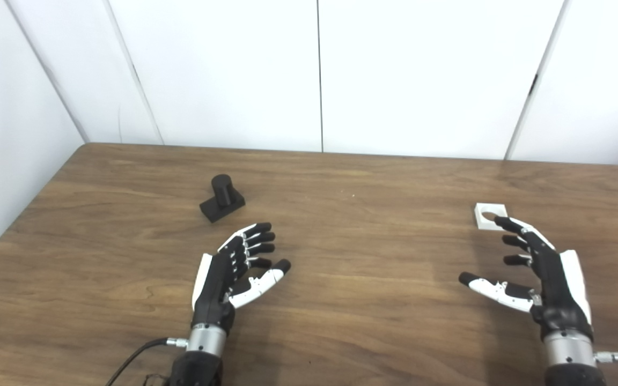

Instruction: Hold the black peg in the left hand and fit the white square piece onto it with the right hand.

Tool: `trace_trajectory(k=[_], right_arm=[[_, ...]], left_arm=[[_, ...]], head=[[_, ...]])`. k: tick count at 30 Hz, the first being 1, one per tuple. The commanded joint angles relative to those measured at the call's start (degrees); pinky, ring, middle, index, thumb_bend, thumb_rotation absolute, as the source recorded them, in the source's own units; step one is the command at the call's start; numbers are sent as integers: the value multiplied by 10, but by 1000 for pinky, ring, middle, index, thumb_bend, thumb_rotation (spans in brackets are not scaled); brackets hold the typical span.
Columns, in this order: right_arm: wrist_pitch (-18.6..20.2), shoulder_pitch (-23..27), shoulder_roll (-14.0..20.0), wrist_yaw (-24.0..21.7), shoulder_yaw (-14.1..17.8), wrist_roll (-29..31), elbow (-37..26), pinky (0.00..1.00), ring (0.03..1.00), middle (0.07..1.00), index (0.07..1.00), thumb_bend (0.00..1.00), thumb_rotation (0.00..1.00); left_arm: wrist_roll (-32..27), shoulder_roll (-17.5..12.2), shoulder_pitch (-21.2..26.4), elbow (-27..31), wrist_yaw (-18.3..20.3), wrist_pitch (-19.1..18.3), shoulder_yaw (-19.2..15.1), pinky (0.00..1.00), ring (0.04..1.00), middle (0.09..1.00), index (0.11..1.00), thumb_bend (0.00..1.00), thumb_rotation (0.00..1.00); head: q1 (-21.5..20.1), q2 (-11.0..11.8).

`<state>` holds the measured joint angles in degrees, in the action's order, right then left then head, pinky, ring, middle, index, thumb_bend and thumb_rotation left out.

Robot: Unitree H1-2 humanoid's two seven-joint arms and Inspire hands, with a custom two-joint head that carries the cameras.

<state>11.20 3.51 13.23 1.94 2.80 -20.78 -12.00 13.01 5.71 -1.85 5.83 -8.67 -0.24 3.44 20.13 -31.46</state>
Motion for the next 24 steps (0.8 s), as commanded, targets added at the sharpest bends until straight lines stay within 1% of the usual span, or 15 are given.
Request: trace_trajectory(k=[1, 5, 9, 13, 15, 17, 19, 24], right_arm=[[-4, 16, 7, 8, 2, -12, -23, 629, 741, 772, 743, 686, 0], [-2, 16, 5, 7, 2, -18, -26, 615, 737, 764, 739, 686, 0], [-8, 17, 4, 7, 3, -17, -24, 602, 737, 761, 732, 689, 0], [5, 18, 5, 3, 2, -21, -31, 612, 748, 767, 734, 689, 0], [1, 18, 7, 4, 2, -21, -31, 597, 743, 766, 734, 689, 0], [0, 19, 8, 3, 2, -20, -32, 579, 734, 763, 731, 690, 0], [5, 20, 8, 1, 3, -19, -33, 579, 733, 762, 731, 693, 0], [7, 22, 8, -2, 4, -14, -34, 596, 738, 768, 730, 693, 0]], left_arm=[[11, 0, 14, 5, -7, 25, 4, 615, 714, 750, 739, 638, 166], [11, 0, 15, 7, -7, 22, 2, 623, 722, 752, 741, 637, 162], [11, -1, 14, 13, -8, 21, 0, 630, 724, 752, 740, 645, 184], [49, -12, 17, 30, -21, 15, -2, 607, 713, 747, 728, 642, 147], [80, -24, 22, 50, -23, -3, -6, 578, 696, 740, 714, 655, 141], [110, -35, 27, 68, -22, -25, -9, 553, 675, 737, 706, 652, 164], [134, -49, 35, 84, -17, -48, -12, 554, 676, 736, 707, 656, 170], [167, -87, 65, 105, -2, -96, -25, 573, 674, 723, 693, 689, 169]], head=[[1, 0], [1, 1], [1, 1], [3, 2], [5, 3], [6, 3], [7, 4], [8, 5]])
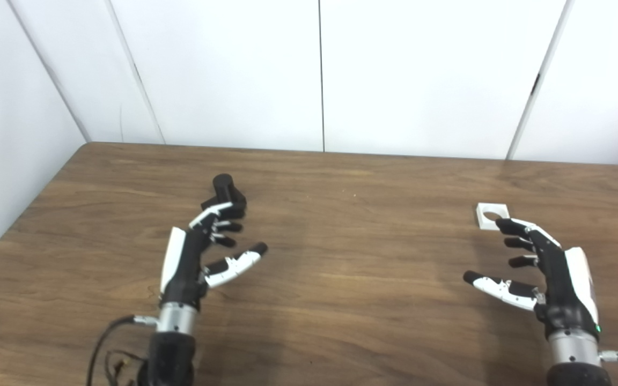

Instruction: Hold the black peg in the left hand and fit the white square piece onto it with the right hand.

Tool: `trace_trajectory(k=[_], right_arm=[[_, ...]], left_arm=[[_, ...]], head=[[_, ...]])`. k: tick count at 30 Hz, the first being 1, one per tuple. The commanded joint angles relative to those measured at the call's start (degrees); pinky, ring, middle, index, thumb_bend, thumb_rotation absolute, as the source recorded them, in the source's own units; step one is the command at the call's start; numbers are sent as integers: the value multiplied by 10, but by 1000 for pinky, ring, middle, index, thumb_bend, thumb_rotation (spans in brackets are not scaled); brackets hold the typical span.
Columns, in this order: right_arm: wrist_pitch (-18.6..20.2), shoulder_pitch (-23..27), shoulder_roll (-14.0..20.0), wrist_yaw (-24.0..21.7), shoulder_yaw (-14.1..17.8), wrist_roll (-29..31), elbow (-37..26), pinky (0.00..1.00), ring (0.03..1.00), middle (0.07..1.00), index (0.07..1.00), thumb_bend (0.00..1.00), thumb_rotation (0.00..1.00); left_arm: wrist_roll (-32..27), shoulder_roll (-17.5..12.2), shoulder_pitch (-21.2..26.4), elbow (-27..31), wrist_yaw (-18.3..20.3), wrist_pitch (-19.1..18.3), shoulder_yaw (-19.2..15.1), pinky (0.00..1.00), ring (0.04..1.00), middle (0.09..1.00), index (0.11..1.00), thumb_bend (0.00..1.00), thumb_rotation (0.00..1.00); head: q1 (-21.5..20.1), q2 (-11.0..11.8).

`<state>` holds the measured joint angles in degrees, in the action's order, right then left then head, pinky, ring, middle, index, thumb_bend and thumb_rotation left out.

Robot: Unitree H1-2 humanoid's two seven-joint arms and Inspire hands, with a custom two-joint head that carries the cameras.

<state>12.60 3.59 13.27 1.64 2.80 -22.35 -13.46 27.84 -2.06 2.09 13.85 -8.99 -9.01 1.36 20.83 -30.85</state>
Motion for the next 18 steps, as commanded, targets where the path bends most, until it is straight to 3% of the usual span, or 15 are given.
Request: trace_trajectory(k=[1, 5, 9, 18], right_arm=[[-8, 21, 7, 1, 4, 2, -19, 591, 736, 766, 728, 693, 0], [-7, 22, 8, 0, 3, 2, -19, 579, 729, 762, 724, 691, 0], [-10, 23, 10, 0, 2, 2, -16, 570, 728, 762, 725, 687, 0], [-7, 23, 13, -3, 4, 3, -18, 555, 721, 762, 724, 690, 0]], left_arm=[[23, -15, 31, 27, 6, -16, -5, 580, 678, 726, 694, 689, 170], [48, -40, 44, 28, 19, -32, 1, 596, 697, 744, 705, 670, 163], [81, -61, 58, 16, 13, -21, 9, 581, 705, 740, 692, 682, 127], [148, -96, 104, -23, -1, -39, 0, 651, 803, 831, 703, 708, 208]], head=[[2, 0], [4, 1], [7, 2], [9, 1]])
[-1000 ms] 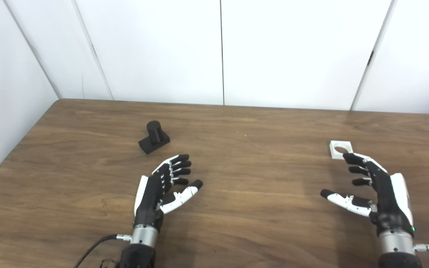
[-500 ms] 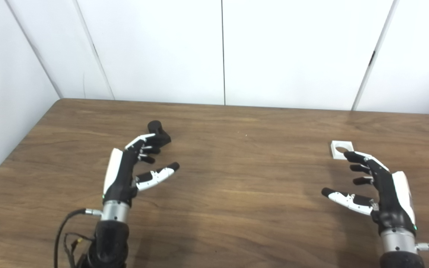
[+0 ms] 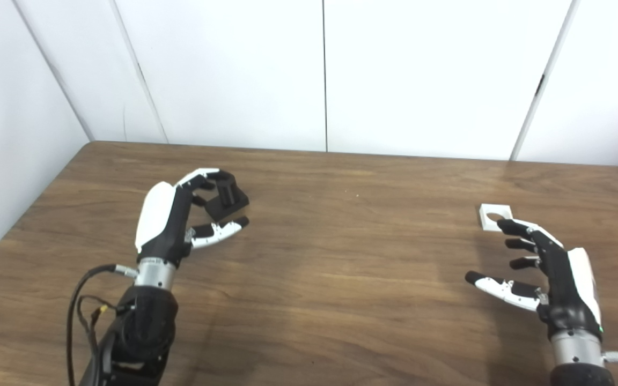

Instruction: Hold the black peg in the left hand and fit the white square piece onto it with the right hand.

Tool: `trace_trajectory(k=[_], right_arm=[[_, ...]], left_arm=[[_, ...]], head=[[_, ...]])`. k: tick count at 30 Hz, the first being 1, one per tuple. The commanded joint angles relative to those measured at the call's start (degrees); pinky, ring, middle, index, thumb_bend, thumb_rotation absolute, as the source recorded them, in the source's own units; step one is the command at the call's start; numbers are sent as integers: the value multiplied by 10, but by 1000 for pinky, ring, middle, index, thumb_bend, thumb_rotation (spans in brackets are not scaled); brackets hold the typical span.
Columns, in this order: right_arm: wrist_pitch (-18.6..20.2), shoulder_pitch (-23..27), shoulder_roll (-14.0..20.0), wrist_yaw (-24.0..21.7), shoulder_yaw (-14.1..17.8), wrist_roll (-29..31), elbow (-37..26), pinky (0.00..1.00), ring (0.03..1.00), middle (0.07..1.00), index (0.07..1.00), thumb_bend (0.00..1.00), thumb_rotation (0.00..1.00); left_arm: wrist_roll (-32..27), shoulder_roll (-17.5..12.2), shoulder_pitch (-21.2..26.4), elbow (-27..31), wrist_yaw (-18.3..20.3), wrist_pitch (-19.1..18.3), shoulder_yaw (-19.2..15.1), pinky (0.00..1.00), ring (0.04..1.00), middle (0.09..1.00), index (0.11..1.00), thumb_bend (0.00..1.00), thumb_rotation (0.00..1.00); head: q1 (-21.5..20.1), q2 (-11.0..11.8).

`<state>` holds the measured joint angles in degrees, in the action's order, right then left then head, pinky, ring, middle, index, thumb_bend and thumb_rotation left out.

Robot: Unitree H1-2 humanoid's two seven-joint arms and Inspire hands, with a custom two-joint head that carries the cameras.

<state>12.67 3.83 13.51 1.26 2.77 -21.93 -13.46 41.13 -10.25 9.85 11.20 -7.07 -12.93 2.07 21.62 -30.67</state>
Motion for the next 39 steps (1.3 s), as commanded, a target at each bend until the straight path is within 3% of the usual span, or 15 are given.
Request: trace_trajectory(k=[1, 7, 11, 12, 14, 26, 32, 39], right_arm=[[-9, 20, 11, 1, 4, -2, -17, 552, 720, 762, 723, 691, 0], [-12, 19, 11, 2, 5, 1, -16, 540, 712, 759, 720, 693, 0], [-13, 18, 11, 2, 4, 2, -16, 536, 706, 758, 724, 693, 0], [-11, 18, 11, 2, 4, 0, -17, 537, 706, 757, 725, 694, 0], [-9, 17, 10, 2, 3, -1, -19, 532, 703, 756, 723, 695, 0], [-5, 13, 9, 0, 3, -3, -27, 503, 689, 747, 714, 692, 0], [2, 13, 7, -2, 2, -6, -32, 499, 684, 748, 712, 692, 0], [-1, 10, 8, -2, 3, -6, -35, 494, 683, 746, 708, 689, 5]], left_arm=[[19, -17, 31, -2, -23, 1, -9, 662, 814, 839, 704, 710, 211], [68, -49, 64, -43, -33, -14, -7, 741, 916, 911, 718, 731, 280], [104, -68, 78, -67, -36, -23, 6, 892, 975, 953, 721, 766, 336], [111, -71, 83, -74, -34, -28, 8, 970, 994, 982, 731, 779, 369], [128, -78, 94, -90, -31, -41, 13, 992, 999, 996, 740, 805, 395], [128, -90, 160, -184, 5, -99, 31, 991, 1000, 1000, 755, 871, 511], [103, -87, 174, -224, 8, -102, 37, 980, 1000, 1000, 730, 917, 567], [85, -86, 180, -265, -5, -100, 50, 974, 1000, 1000, 711, 938, 541]], head=[[1, 0], [1, -1], [1, -1], [1, -1], [-1, -2], [-4, -4], [-9, -5], [-12, -7]])
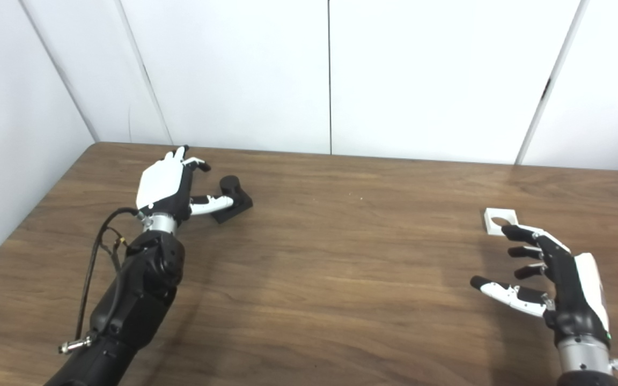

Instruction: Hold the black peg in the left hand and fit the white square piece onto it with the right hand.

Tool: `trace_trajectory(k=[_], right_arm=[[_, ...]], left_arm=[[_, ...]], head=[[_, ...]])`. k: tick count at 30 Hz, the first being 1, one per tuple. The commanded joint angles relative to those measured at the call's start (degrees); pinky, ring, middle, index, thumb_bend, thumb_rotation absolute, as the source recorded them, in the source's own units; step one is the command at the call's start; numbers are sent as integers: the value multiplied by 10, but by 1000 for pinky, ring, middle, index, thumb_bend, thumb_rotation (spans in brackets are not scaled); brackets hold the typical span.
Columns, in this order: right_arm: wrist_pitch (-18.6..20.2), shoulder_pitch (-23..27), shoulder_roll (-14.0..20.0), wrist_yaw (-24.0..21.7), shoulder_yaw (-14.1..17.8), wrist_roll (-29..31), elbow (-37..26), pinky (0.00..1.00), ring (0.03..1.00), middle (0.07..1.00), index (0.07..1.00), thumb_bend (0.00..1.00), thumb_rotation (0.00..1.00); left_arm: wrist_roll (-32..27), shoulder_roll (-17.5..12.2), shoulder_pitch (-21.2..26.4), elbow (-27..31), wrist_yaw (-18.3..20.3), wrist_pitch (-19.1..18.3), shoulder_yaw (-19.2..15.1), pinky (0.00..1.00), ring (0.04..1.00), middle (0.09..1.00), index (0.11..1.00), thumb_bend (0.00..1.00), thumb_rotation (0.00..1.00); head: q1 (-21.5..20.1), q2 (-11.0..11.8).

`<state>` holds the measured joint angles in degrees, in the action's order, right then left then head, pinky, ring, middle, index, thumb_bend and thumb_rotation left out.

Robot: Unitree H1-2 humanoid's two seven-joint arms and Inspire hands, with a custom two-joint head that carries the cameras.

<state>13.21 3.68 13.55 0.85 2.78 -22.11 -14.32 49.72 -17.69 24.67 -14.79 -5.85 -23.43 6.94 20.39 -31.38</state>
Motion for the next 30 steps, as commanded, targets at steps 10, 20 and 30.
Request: trace_trajectory(k=[10, 20, 30], right_arm=[[4, 9, 1, 2, 1, -11, -39, 512, 687, 751, 713, 688, 0], [14, 8, 5, -4, 4, -10, -48, 531, 697, 758, 723, 682, 0], [19, 7, 4, -6, 7, -7, -52, 562, 714, 772, 729, 678, 0]], left_arm=[[-20, 1, 35, -47, -32, 2, 15, 986, 1000, 1000, 695, 926, 537], [-50, 6, 39, -89, -49, 11, 21, 1000, 1000, 996, 627, 877, 425], [-87, 2, 31, -99, -64, 40, 22, 1000, 1000, 941, 487, 532, 88]], head=[[-7, -4], [-7, -7], [-7, -9]])
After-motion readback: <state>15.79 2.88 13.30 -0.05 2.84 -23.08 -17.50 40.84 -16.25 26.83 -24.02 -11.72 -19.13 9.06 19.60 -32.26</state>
